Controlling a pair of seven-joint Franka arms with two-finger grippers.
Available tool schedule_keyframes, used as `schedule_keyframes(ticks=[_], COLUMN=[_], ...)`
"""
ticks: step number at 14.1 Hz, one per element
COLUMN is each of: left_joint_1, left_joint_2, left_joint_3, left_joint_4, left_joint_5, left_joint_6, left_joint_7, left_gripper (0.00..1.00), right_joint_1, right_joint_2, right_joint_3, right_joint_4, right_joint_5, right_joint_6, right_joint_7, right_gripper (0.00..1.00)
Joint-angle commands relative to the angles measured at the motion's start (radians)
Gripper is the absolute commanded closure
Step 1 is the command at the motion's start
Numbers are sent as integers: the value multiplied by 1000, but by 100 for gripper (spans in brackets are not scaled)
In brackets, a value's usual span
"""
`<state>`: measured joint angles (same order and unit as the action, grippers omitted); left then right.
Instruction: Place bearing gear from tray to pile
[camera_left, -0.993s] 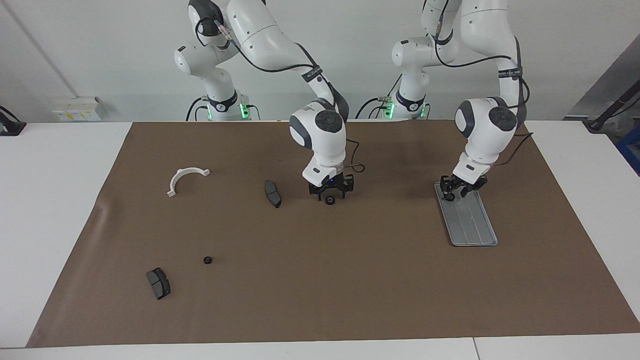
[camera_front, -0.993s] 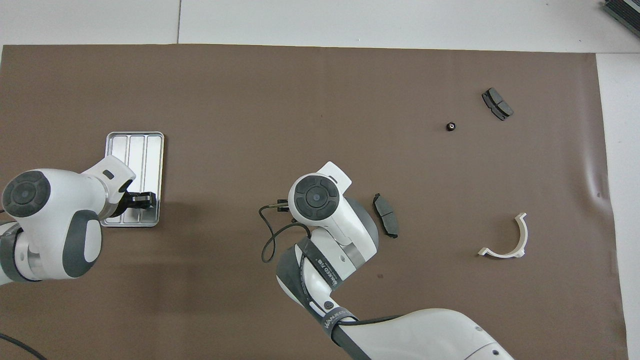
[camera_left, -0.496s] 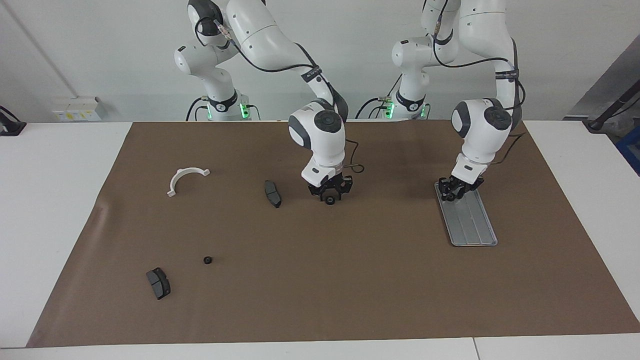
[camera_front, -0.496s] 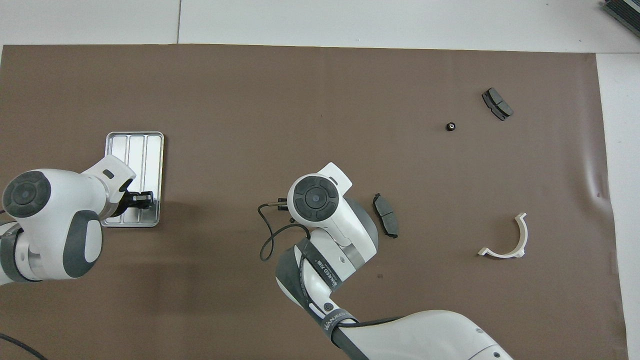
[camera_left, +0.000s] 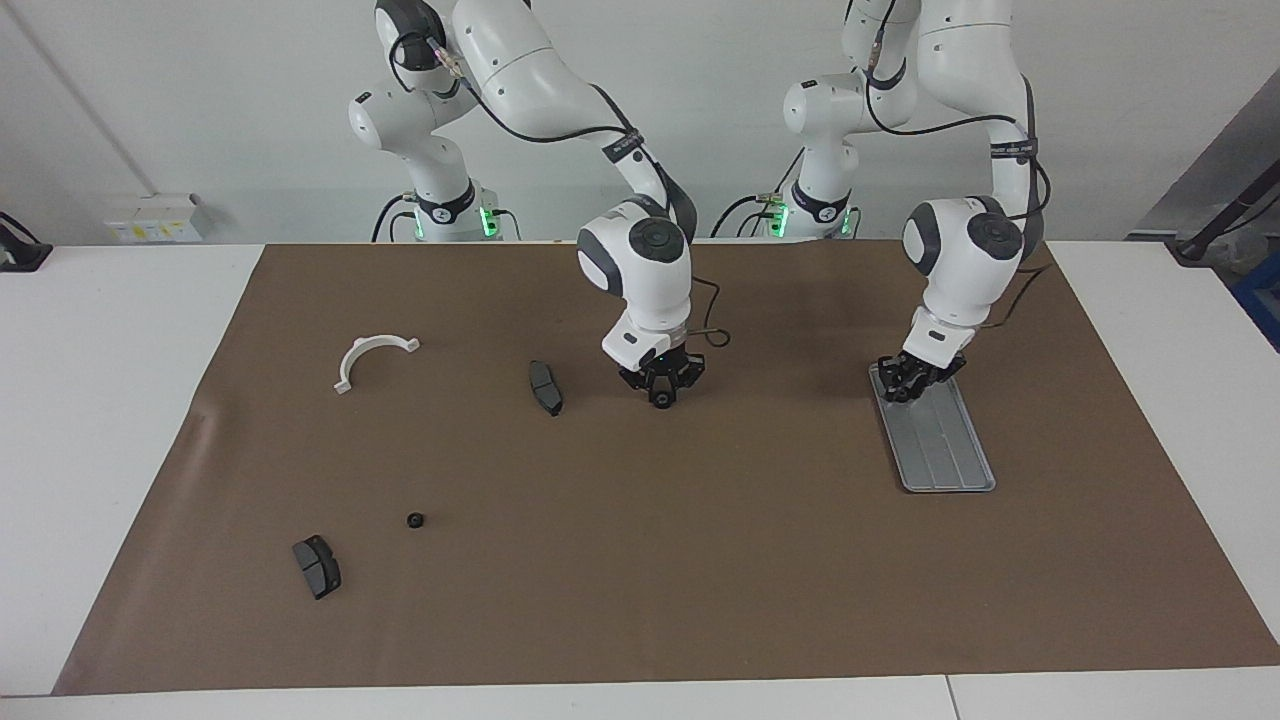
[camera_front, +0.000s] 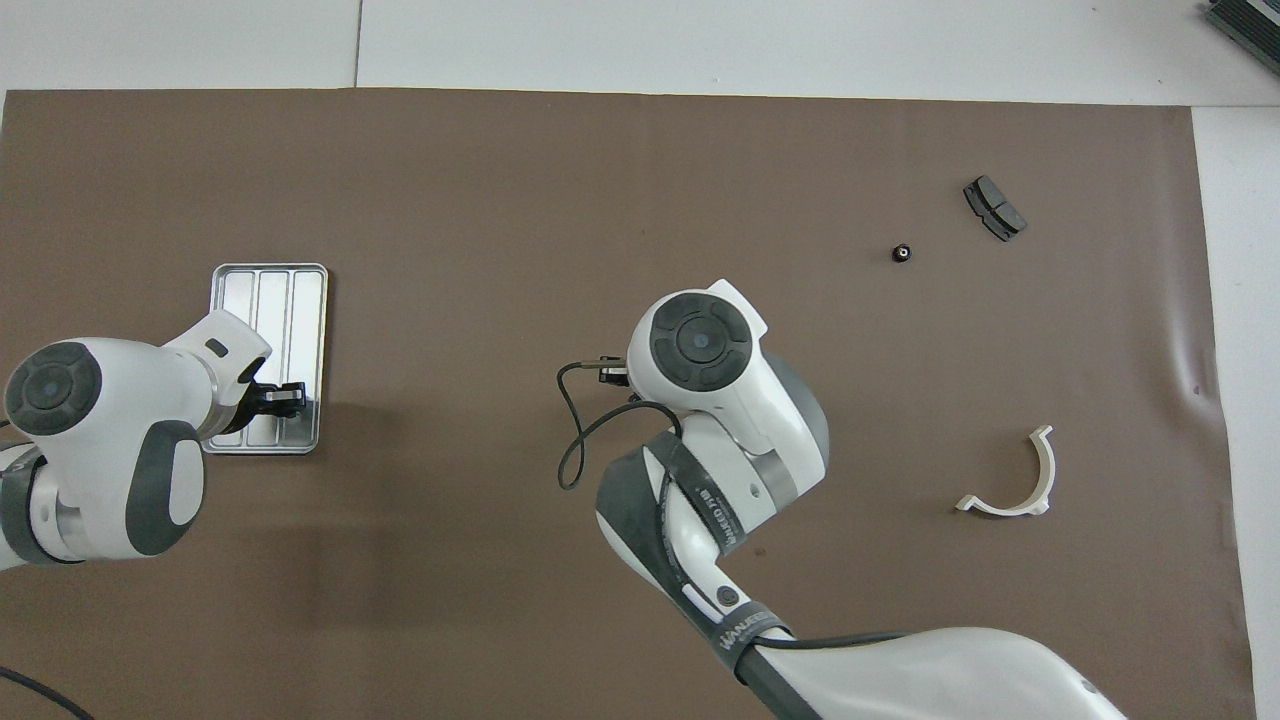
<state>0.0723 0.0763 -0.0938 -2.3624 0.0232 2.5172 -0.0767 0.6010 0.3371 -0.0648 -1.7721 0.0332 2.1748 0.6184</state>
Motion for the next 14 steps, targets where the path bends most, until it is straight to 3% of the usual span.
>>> schedule_keyframes(ticks=[1, 3, 6, 9, 14], left_joint_1=[-3, -26, -74, -178, -393], left_joint_2=[-23, -18, -10, -12, -12], left_joint_3=[-4, -6, -6, -6, -6], left_joint_4=[18, 107, 231, 258, 267], left_joint_5=[3, 0, -22, -22, -22], left_joint_6=[0, -87, -221, -244, -244], left_joint_7=[-20, -55, -127, -331, -703], left_gripper=[91, 98, 100, 100, 100], right_joint_1=[-123, -222, -361, -504, -613], right_joint_2=[-79, -93, -90, -86, -40], right_joint_3=[13, 14, 14, 16, 16], right_joint_4=[-23, -23, -35, -88, -162], right_joint_5=[-16, -16, -10, 0, 1], right_joint_6=[-64, -78, -59, -37, 118], right_joint_7=[-121, -250, -437, -628, -776], right_gripper=[100, 100, 100, 100, 100])
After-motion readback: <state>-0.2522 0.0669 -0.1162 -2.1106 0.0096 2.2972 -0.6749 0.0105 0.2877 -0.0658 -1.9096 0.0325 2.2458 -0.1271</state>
